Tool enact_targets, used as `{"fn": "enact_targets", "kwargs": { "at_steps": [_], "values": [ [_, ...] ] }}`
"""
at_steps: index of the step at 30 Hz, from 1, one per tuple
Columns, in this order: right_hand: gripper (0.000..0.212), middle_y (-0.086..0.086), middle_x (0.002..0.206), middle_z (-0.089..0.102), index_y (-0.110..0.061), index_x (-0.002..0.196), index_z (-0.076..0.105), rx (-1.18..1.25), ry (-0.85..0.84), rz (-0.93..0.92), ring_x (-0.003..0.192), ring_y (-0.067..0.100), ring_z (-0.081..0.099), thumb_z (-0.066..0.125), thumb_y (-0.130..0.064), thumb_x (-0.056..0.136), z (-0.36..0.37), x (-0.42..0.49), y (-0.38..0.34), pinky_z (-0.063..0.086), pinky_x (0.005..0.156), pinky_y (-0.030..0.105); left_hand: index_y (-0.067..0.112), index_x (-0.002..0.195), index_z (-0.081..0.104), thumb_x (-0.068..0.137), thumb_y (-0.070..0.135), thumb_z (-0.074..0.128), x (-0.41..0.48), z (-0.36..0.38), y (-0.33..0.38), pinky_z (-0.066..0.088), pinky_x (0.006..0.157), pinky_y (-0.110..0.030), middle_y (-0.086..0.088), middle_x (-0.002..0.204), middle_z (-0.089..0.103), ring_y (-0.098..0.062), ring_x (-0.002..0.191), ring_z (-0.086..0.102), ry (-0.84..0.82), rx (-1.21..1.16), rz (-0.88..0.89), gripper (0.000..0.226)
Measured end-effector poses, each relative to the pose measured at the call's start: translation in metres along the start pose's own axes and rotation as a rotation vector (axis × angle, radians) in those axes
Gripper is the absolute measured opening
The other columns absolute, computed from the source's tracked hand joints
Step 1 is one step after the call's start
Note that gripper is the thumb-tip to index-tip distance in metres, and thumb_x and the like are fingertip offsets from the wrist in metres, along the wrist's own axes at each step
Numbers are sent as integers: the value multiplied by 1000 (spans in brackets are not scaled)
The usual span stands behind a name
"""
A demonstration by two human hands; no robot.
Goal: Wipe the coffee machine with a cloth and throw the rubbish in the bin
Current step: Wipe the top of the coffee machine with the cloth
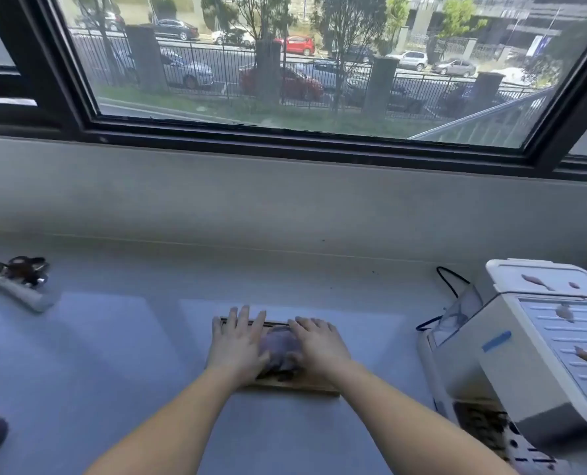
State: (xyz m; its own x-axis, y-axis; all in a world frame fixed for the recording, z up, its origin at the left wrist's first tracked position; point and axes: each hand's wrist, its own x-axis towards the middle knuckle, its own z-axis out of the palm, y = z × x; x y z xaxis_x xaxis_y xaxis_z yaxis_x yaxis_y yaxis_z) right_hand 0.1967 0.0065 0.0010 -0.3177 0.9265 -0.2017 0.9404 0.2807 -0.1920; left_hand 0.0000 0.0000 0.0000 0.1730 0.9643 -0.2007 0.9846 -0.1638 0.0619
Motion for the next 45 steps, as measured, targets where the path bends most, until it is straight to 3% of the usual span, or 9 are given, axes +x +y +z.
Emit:
{"fn": "enact_targets", "kwargs": {
  "at_steps": [5,10,16,19,24,29,34,41,45],
  "values": [
    [68,6,149,42,-17,140,42,45,-49,-34,129,32,39,67,-44,83,16,-1,-8,34,106,40,27,148,30,88,46,48,-5,15,-2,33,106,-44,-7,150,39,-30,135,38,-82,-11,65,65],
    [64,11,146,43,-15,137,43,99,-85,-2,127,35,39,70,-33,82,22,2,-15,36,104,39,20,141,42,86,31,53,-4,18,-3,45,94,-40,-10,129,57,-34,115,53,-99,-118,80,57],
    [53,14,137,47,-17,130,48,272,-70,89,115,38,52,64,-10,79,25,7,-23,48,92,40,19,128,47,81,21,59,0,22,4,44,80,-37,-10,120,60,-31,108,56,-98,-230,40,48],
    [51,13,118,57,-24,125,52,318,-52,118,104,36,58,64,-12,76,22,7,-23,47,80,36,21,120,51,76,22,62,-1,20,3,41,73,-35,-7,113,64,-29,103,58,-70,-266,56,45],
    [43,10,108,54,-24,112,57,379,36,95,94,34,58,62,-12,72,8,-5,-15,40,70,31,24,118,57,70,28,60,-8,9,2,48,76,-38,-4,108,68,-28,99,60,19,-323,125,48],
    [45,11,116,56,-20,115,59,430,148,144,102,32,56,61,-12,70,-7,-26,-17,43,78,31,25,128,54,74,28,60,-17,-10,9,50,82,-43,-3,112,62,-28,105,57,89,-365,179,54],
    [46,7,110,55,-25,115,59,434,237,211,98,31,57,65,-15,71,-25,-54,-21,40,72,28,25,131,54,74,24,65,-30,-25,19,51,80,-39,-2,115,61,-29,101,61,174,-434,266,58],
    [43,0,109,56,-26,110,60,519,394,312,90,26,57,69,-16,69,-58,-115,-22,39,67,29,26,123,61,70,9,69,-52,-58,45,48,71,-33,4,100,59,-22,86,60,310,-575,459,55],
    [36,-1,106,66,-29,97,63,942,486,489,78,21,67,62,-9,67,-77,-161,-29,58,70,41,27,117,64,70,3,72,-73,-84,73,43,70,-22,9,99,55,-14,83,58,362,-687,573,53]
  ]
}}
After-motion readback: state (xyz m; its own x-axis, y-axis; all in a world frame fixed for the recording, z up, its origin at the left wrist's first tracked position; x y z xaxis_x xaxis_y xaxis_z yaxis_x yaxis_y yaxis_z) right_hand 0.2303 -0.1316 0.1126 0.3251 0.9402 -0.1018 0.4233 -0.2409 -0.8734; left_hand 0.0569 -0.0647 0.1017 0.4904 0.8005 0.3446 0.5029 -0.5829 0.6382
